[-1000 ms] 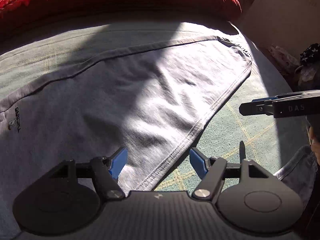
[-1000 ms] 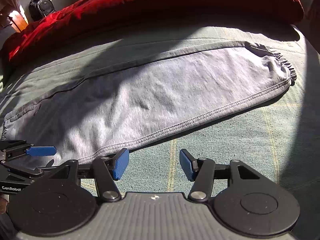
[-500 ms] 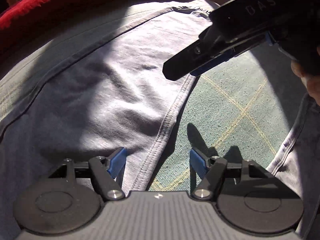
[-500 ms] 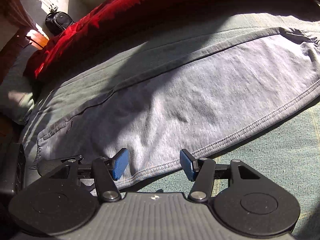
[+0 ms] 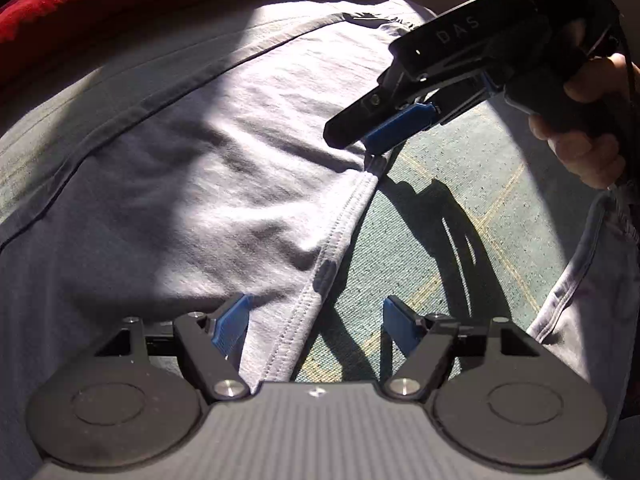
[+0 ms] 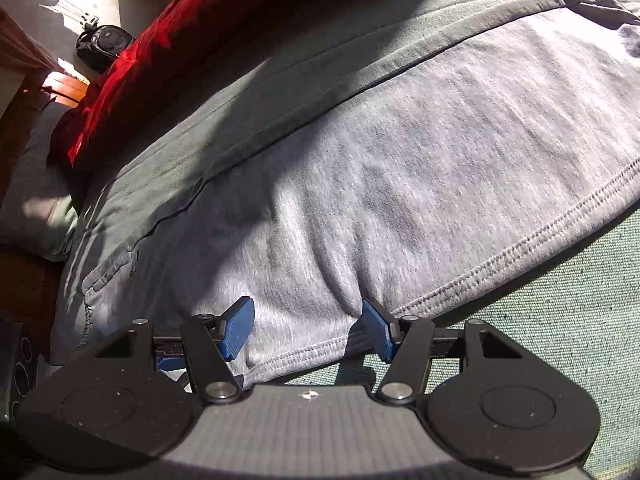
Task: Fold clothes
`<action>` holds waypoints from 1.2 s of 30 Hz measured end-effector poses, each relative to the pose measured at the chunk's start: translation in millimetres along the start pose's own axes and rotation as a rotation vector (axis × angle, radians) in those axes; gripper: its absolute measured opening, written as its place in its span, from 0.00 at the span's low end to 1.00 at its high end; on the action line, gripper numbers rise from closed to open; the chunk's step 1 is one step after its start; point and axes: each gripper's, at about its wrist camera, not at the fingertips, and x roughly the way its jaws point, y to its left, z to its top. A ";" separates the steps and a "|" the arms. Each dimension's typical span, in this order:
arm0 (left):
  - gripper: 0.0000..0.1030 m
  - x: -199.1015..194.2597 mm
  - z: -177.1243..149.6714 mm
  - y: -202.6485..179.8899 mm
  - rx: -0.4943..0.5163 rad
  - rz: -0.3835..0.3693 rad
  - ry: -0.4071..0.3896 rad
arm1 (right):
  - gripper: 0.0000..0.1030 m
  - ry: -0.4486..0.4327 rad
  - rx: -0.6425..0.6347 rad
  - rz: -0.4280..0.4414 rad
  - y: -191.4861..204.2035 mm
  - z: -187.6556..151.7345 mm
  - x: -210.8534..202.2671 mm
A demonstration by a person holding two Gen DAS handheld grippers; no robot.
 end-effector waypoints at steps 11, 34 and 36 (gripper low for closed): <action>0.72 1.7 7.3 2.8 -0.019 -0.011 0.018 | 0.41 -0.386 0.324 -0.285 -169.8 73.1 -117.1; 0.74 4.9 11.8 4.8 -0.061 0.007 0.035 | 0.30 -0.268 0.093 -0.319 -172.4 120.8 -86.5; 0.74 4.3 12.2 6.4 -0.079 0.004 0.031 | 0.30 -0.244 0.067 -0.376 -174.1 126.3 -72.9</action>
